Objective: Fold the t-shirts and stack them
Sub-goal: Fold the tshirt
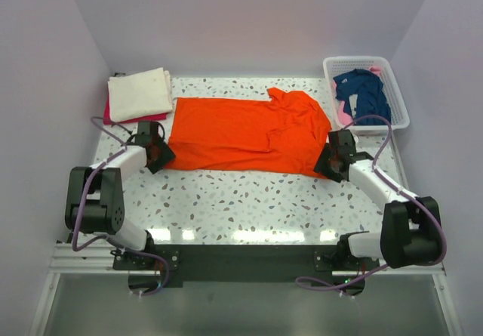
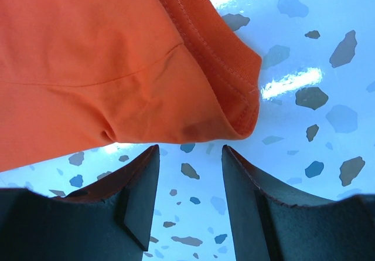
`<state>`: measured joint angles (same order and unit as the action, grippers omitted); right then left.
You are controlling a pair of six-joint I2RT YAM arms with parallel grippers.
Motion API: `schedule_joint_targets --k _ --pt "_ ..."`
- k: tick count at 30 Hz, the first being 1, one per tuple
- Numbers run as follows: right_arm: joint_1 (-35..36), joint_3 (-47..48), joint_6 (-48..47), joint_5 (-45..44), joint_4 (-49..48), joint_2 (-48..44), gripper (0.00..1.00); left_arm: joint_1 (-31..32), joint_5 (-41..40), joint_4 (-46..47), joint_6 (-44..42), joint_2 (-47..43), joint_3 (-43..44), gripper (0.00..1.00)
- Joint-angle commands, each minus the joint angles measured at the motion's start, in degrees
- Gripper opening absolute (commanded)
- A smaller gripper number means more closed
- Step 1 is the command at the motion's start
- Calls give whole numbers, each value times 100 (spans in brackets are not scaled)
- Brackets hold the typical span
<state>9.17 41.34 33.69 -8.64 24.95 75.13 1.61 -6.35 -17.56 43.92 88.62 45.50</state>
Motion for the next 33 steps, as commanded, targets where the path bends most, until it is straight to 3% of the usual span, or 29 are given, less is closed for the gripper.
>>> schedule_joint_targets --k 1,13,25,28,33 --pt "-64 -39 120 135 -394 1 51 -38 -130 148 82 252 82 55" --pt "-310 -241 138 179 -570 89 55 -38 -279 34 20 472 328 31" --pt "-398 -469 146 -93 -509 63 56 -38 -244 -37 -42 613 460 13" --pt "-407 -513 173 -76 -614 124 61 -38 -253 -46 -59 621 478 9" --pt "-416 -504 199 -146 -992 379 59 -38 -270 -98 -68 648 495 2"
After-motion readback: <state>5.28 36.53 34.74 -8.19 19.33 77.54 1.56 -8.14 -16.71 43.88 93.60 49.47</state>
